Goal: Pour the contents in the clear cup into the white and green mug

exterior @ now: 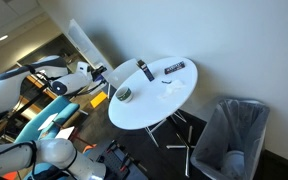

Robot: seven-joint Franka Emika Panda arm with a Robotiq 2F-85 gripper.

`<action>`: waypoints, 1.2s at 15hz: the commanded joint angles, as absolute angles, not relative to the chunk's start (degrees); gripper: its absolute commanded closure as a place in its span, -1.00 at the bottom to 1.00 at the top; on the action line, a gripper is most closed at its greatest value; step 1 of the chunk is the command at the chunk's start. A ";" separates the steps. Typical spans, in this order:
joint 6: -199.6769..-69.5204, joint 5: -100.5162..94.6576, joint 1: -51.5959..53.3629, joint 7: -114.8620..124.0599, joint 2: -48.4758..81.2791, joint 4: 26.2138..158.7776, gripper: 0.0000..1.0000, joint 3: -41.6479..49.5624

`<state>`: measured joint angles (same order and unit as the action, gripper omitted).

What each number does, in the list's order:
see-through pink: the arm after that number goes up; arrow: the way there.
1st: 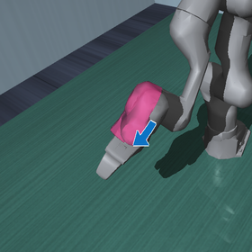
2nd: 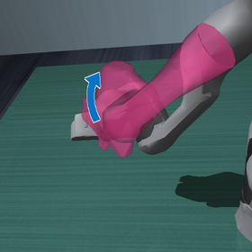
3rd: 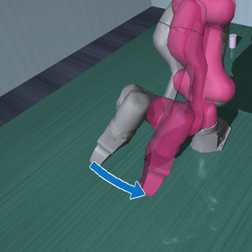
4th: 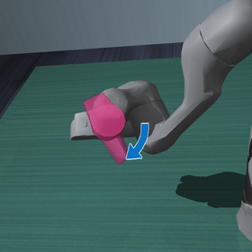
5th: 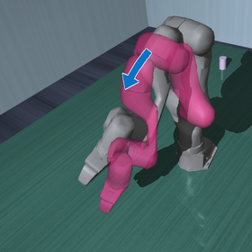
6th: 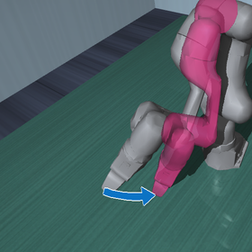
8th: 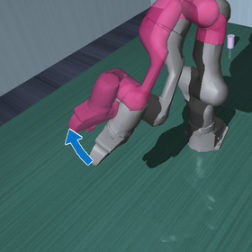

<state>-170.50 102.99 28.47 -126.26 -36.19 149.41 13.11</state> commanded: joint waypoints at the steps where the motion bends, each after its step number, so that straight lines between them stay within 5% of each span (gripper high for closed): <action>1: -173.29 104.69 27.43 -121.96 -32.73 145.50 0.95 14.12; 8: -180.17 88.76 27.90 -92.84 -24.45 142.05 0.95 19.05; 9: -174.34 87.62 16.07 -88.11 -20.34 141.99 0.95 10.91; 18: -158.91 45.41 -5.10 -45.66 -3.94 137.16 0.95 10.03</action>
